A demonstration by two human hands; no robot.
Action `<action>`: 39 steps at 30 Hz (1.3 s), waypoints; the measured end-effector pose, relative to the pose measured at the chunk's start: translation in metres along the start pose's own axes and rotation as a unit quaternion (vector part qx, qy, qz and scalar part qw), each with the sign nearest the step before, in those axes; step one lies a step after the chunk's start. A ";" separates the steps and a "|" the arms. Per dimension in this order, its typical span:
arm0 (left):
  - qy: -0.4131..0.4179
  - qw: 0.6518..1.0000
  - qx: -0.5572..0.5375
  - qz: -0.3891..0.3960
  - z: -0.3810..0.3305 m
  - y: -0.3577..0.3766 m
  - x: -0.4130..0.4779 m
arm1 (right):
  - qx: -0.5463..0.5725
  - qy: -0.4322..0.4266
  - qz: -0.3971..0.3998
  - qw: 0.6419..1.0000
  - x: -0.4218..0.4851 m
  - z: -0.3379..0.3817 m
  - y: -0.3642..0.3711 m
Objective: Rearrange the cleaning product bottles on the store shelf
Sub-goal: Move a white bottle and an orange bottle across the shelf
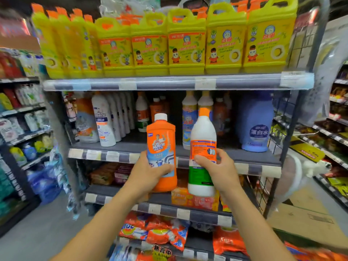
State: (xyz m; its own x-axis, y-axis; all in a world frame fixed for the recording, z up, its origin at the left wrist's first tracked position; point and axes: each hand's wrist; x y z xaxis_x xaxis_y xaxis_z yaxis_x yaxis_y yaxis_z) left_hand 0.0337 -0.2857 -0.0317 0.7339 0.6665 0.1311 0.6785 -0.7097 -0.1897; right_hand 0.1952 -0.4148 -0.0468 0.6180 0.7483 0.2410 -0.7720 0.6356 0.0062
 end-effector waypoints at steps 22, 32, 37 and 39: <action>-0.023 0.999 -0.006 0.041 0.023 -0.091 0.058 | 0.049 -0.005 -0.011 0.999 0.008 -0.008 0.103; 0.003 1.000 0.012 0.017 0.038 -0.102 0.172 | 0.013 -0.004 0.001 1.000 0.045 -0.020 0.092; 0.010 1.000 0.010 -0.002 0.055 -0.098 0.219 | -0.007 0.000 -0.012 1.000 0.057 -0.026 0.091; 0.018 1.000 0.017 -0.001 0.064 -0.097 0.234 | -0.012 0.000 -0.020 1.000 0.063 -0.030 0.094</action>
State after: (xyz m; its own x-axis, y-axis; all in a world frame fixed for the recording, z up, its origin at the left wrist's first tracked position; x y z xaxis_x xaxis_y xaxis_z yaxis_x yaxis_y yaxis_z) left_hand 0.1376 -0.0458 -0.0452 0.7331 0.6596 0.1656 0.6794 -0.6991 -0.2231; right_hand 0.1661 -0.3027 -0.0600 0.6475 0.7227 0.2416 -0.7436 0.6686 -0.0069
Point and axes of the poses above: each hand's wrist, its own x-axis towards the middle knuckle, its own y-axis out of the palm, z = x × y, and after that the axes turned 11 degrees about z, right-handed
